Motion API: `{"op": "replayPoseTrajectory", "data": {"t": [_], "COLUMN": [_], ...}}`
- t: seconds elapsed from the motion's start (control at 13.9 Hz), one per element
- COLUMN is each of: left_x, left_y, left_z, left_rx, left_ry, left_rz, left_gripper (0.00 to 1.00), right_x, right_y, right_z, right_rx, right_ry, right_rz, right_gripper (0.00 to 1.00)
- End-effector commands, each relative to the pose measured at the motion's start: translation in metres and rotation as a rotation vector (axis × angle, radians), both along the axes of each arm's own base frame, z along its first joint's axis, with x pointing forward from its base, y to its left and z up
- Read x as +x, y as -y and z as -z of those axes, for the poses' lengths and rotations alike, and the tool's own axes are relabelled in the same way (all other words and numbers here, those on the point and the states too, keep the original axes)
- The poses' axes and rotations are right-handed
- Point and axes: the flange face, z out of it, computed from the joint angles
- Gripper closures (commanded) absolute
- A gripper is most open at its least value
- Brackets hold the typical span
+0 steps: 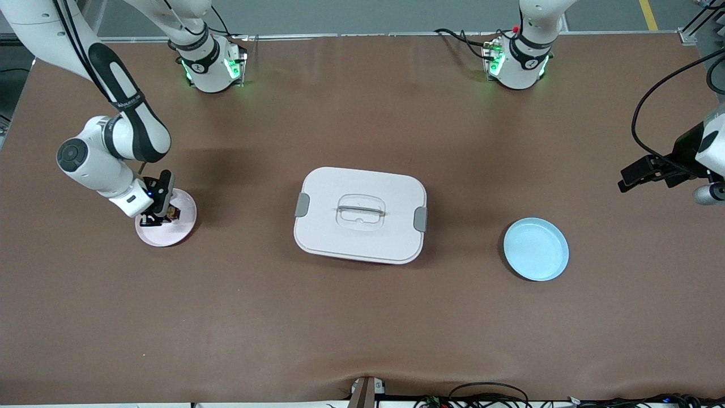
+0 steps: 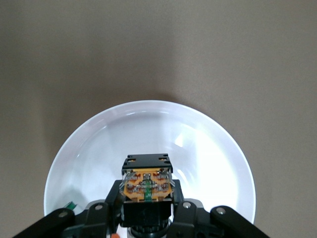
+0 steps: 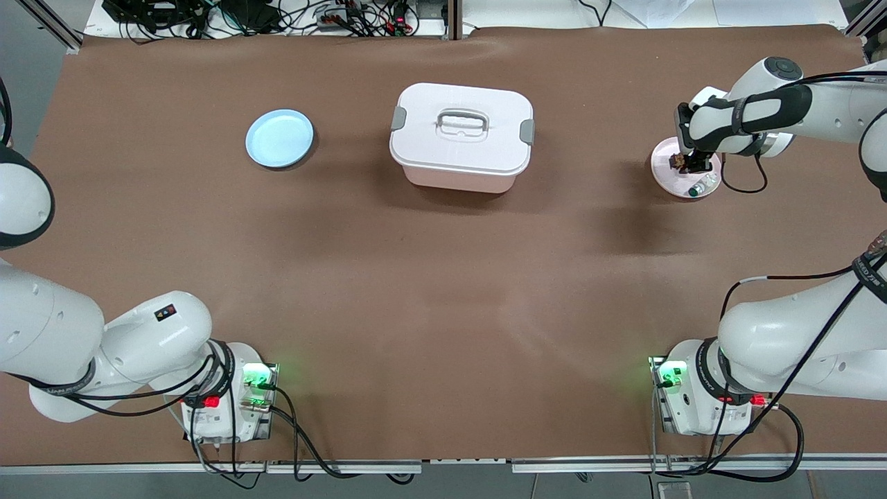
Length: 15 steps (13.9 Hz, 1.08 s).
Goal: Transfer orange switch to right arm and place
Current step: 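Lower the switch onto the white plate and open the right gripper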
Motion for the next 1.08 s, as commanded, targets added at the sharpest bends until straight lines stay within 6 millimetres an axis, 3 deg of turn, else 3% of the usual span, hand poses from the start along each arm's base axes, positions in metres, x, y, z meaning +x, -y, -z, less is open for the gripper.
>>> {"op": "replayPoseTrajectory", "data": {"t": [0.0, 0.29, 1.01], "left_x": [-0.004, -0.003, -0.003], "left_y": [0.001, 0.013, 0.024], "left_z": [-0.006, -0.003, 0.0], "left_rx": [0.009, 0.008, 0.045], "left_ry": [-0.001, -0.006, -0.013], "left_rz": [0.005, 0.026, 0.026], "left_gripper": [0.0, 0.0, 0.0], "right_x": [0.004, 0.011, 0.022], "right_y": [0.0, -0.001, 0.004], "right_z": [0.006, 0.002, 0.021], "right_rx": [-0.002, -0.003, 0.011], "right_ry": [0.008, 0.022, -0.003], "right_rz": [-0.025, -0.027, -0.016], "right_gripper": [1.0, 1.0, 1.0]}}
